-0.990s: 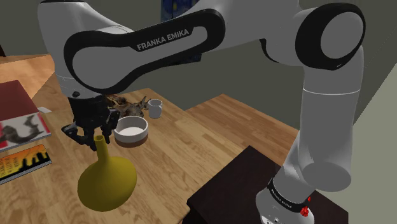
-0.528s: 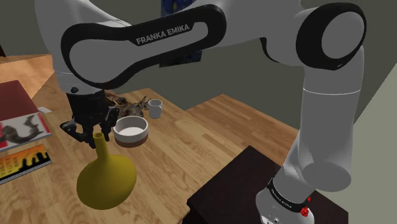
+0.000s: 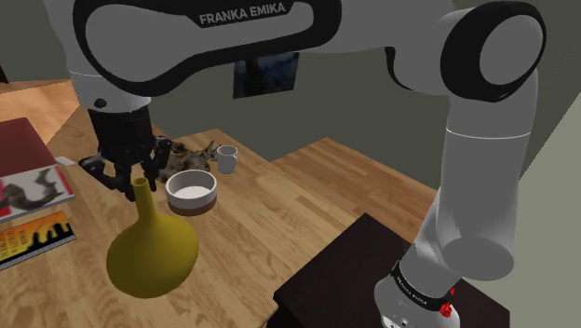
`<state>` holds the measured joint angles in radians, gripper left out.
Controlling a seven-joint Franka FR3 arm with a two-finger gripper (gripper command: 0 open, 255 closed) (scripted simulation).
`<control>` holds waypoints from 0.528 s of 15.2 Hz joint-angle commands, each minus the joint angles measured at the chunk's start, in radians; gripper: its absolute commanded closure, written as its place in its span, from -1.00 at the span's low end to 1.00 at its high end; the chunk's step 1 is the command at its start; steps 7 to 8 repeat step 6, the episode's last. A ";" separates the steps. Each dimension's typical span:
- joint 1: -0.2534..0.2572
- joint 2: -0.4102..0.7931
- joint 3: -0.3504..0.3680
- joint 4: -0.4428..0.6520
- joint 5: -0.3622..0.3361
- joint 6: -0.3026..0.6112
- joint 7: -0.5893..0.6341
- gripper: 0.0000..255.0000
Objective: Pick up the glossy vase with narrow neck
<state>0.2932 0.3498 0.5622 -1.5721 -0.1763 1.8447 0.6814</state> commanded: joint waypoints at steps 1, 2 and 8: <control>0.001 -0.007 0.002 0.020 0.004 -0.025 -0.001 1.00; 0.002 -0.008 0.003 0.032 0.005 -0.038 -0.002 1.00; 0.003 -0.010 0.004 0.059 0.007 -0.066 -0.004 1.00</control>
